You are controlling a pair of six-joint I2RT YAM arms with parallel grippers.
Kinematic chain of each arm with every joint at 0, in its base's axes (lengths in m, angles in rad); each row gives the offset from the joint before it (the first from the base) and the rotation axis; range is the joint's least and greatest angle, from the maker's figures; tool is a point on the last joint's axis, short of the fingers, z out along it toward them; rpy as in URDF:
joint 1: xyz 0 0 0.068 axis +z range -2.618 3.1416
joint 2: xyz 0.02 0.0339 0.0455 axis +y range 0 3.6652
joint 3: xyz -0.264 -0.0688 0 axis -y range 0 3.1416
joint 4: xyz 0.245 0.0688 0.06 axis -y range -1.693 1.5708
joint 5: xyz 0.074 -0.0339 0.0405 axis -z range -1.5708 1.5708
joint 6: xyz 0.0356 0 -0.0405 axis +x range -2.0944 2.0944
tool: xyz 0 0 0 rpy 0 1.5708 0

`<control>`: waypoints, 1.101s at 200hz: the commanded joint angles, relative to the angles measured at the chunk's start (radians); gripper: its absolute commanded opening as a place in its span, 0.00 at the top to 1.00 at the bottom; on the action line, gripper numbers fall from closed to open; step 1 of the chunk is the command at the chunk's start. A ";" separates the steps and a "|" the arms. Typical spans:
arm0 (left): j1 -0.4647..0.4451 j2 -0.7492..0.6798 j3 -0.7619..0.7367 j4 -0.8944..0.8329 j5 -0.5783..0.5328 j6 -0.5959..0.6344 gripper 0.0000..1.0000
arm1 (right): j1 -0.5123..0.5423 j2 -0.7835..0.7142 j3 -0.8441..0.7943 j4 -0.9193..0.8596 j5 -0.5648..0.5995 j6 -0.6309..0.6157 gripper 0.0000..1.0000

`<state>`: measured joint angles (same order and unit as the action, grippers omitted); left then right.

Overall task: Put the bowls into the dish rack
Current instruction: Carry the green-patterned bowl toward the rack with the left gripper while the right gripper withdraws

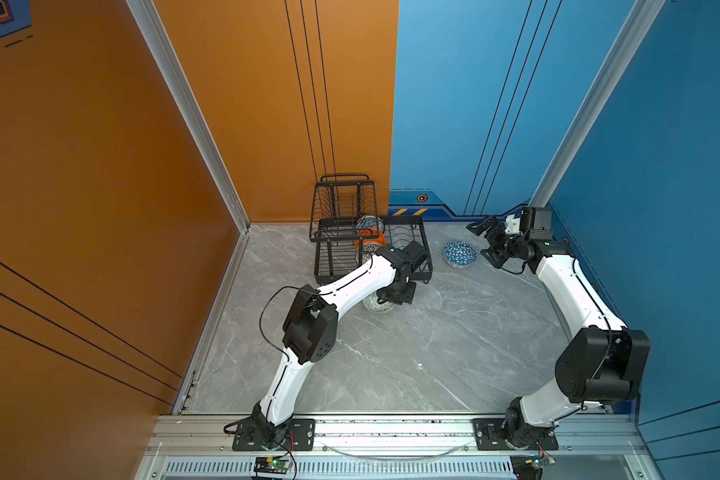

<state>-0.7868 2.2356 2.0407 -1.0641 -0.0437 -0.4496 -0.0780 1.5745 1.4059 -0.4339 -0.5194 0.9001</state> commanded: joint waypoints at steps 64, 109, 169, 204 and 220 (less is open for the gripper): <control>-0.066 0.095 0.082 -0.028 -0.004 0.065 1.00 | -0.014 0.024 0.036 -0.005 0.015 0.048 0.00; -0.072 0.093 0.085 -0.032 -0.006 0.070 0.81 | -0.005 0.035 0.033 -0.004 0.015 0.046 0.00; -0.071 0.084 0.098 -0.036 -0.016 0.075 0.66 | -0.002 0.042 0.036 -0.005 0.014 0.049 0.00; -0.069 0.073 0.115 -0.049 -0.043 0.084 0.55 | 0.004 0.046 0.038 -0.003 0.015 0.051 0.00; -0.065 0.060 0.130 -0.057 -0.069 0.089 0.45 | 0.005 0.048 0.040 -0.004 0.016 0.052 0.00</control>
<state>-0.8520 2.3203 2.1319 -1.0798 -0.0597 -0.3756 -0.0818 1.6001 1.4162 -0.4343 -0.5194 0.9440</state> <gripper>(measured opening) 0.492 0.995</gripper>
